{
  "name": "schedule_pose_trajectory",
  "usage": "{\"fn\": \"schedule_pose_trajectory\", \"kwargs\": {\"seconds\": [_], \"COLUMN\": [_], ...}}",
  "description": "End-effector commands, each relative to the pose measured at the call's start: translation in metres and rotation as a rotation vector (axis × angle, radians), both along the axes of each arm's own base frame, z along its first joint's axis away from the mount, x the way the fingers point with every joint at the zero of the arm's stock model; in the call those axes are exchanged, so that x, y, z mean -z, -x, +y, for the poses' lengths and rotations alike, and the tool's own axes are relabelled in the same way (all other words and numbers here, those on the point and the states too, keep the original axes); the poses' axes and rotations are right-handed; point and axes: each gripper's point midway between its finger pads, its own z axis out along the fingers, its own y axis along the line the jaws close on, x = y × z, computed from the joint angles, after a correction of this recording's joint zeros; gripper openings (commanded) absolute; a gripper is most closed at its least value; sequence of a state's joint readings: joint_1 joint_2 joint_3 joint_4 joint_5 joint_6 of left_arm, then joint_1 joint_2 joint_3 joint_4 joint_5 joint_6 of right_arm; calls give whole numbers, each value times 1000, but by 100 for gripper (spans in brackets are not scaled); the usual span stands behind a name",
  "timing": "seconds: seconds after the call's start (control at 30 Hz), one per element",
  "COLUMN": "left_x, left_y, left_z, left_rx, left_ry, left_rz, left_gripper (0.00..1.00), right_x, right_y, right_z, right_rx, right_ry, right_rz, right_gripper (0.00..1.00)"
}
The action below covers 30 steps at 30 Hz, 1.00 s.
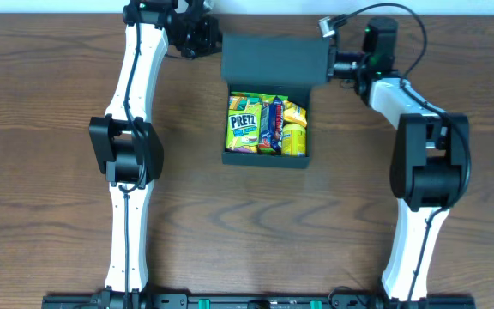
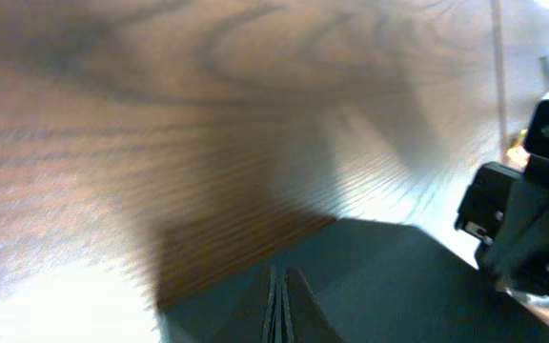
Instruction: Pack container
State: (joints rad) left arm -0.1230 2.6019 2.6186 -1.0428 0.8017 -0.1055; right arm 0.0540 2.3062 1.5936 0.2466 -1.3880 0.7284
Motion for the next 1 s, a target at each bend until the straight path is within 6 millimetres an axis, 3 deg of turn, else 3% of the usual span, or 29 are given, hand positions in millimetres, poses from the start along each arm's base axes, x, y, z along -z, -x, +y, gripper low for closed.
{"fn": "schedule_pose_trajectory", "kwargs": {"seconds": [0.0,0.2,0.4,0.63,0.83,0.97], "left_x": [-5,-10,-25,-68,-123,-165], "left_y": [-1,3,11,45,85,120], "left_z": [15,23,33,50,61,63], "left_rx": [-3,-20,-57,-93,-80,-54], "left_ry": [-92,-147,-197,-279,-335,-340], "left_rz": [-47,-49,-35,-13,-67,-119], "left_gripper": [6,6,6,6,6,6], "right_x": [-16,-11,-8,-9,-45,-100], "right_y": [12,6,-12,-32,-27,-4], "right_z": [15,8,-28,-64,-55,-29], "right_rx": [-60,-22,80,203,201,133], "right_ry": [-13,5,23,55,57,37], "right_rz": [-29,-15,-16,-26,-96,-201], "right_gripper": [2,2,2,2,2,2]}}
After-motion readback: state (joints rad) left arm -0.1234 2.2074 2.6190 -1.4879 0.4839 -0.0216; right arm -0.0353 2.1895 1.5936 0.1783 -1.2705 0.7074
